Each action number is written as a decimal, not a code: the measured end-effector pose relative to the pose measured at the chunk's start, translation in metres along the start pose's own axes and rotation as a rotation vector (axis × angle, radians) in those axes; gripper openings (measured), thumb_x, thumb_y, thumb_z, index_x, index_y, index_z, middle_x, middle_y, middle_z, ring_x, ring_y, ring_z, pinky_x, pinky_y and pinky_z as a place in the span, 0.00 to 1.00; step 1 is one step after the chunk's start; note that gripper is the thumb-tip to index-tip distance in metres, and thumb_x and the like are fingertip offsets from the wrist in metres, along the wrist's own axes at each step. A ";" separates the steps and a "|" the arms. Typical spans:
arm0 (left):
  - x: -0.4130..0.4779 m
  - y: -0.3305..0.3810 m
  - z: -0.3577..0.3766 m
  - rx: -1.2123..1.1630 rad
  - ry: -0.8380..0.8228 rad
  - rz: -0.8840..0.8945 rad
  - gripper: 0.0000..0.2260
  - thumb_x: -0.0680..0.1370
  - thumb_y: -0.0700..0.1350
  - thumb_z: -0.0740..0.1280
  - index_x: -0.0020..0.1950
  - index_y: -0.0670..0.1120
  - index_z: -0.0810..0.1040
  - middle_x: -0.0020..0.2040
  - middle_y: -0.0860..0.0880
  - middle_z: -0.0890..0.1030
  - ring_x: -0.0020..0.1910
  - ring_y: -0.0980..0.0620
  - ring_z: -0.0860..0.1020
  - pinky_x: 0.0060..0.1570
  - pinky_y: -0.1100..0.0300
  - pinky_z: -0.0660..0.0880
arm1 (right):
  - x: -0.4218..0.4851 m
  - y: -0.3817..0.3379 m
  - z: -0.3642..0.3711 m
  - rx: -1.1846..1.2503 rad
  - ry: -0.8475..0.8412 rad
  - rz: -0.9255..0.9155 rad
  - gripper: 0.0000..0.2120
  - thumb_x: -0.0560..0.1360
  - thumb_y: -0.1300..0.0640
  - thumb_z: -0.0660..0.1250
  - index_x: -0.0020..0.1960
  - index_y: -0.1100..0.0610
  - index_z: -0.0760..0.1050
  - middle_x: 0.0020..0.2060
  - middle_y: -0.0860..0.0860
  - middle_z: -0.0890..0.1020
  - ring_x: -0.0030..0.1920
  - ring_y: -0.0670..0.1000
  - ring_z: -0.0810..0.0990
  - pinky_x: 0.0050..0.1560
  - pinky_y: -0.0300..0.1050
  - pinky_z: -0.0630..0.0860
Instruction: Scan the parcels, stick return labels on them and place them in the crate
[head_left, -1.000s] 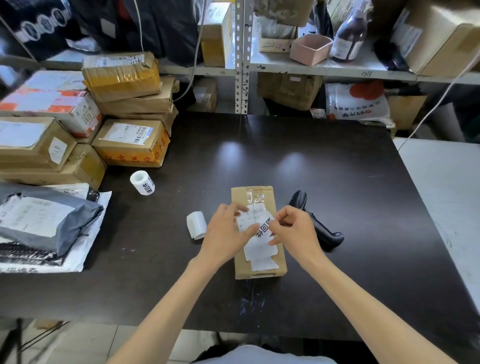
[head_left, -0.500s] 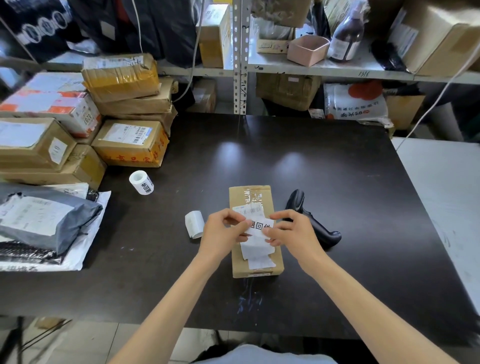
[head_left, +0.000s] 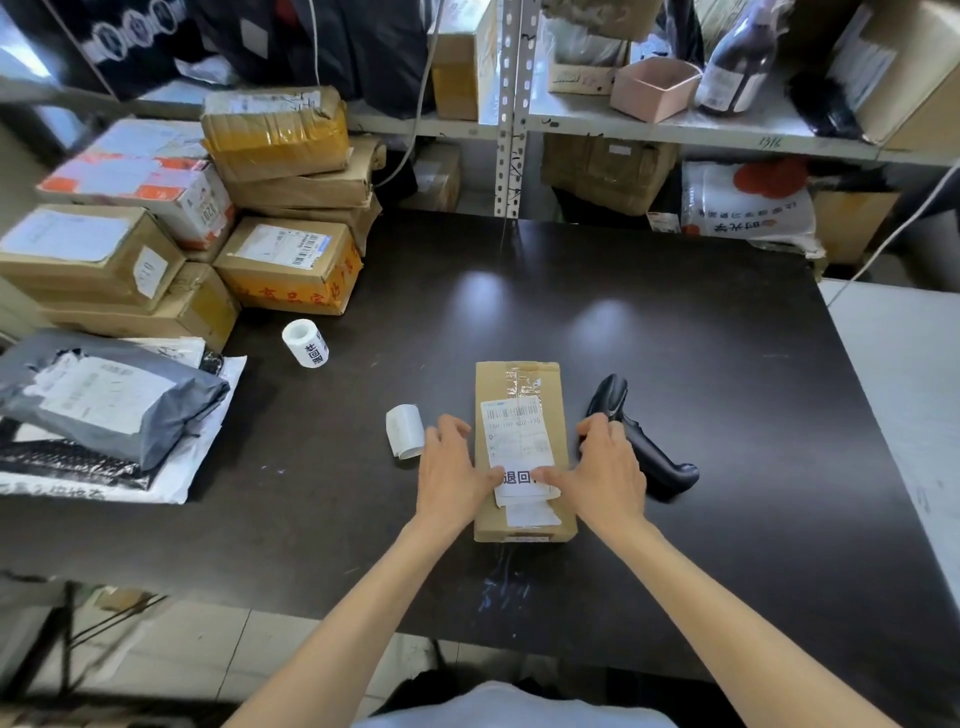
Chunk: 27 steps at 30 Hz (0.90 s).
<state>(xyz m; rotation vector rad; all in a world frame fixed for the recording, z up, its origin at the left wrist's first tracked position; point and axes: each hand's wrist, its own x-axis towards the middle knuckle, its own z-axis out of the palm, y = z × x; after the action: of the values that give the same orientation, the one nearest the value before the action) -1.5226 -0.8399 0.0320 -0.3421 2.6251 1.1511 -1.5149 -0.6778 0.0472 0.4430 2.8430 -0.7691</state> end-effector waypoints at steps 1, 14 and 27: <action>0.003 0.001 -0.001 -0.048 -0.074 -0.071 0.25 0.73 0.47 0.75 0.64 0.48 0.66 0.60 0.50 0.72 0.53 0.53 0.75 0.47 0.61 0.72 | 0.002 0.002 -0.001 0.098 -0.077 0.051 0.32 0.66 0.46 0.78 0.62 0.55 0.67 0.56 0.50 0.74 0.54 0.51 0.76 0.45 0.43 0.73; -0.010 0.061 -0.034 -0.245 -0.191 0.182 0.21 0.74 0.44 0.73 0.59 0.52 0.64 0.61 0.54 0.74 0.57 0.53 0.75 0.41 0.62 0.74 | -0.029 -0.005 -0.041 0.627 0.073 0.029 0.26 0.74 0.54 0.72 0.69 0.49 0.67 0.59 0.41 0.76 0.57 0.44 0.76 0.48 0.33 0.75; -0.145 0.082 0.087 0.135 -1.074 0.674 0.23 0.71 0.40 0.75 0.63 0.48 0.71 0.59 0.53 0.78 0.54 0.55 0.77 0.50 0.63 0.75 | -0.269 0.095 0.006 0.935 0.786 0.853 0.25 0.73 0.55 0.73 0.68 0.52 0.70 0.60 0.46 0.79 0.58 0.48 0.79 0.55 0.47 0.79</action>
<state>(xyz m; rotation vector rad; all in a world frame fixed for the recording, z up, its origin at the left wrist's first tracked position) -1.3998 -0.7052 0.0778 0.9841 1.7983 0.8947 -1.2298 -0.6675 0.0603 2.2664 2.1038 -1.9078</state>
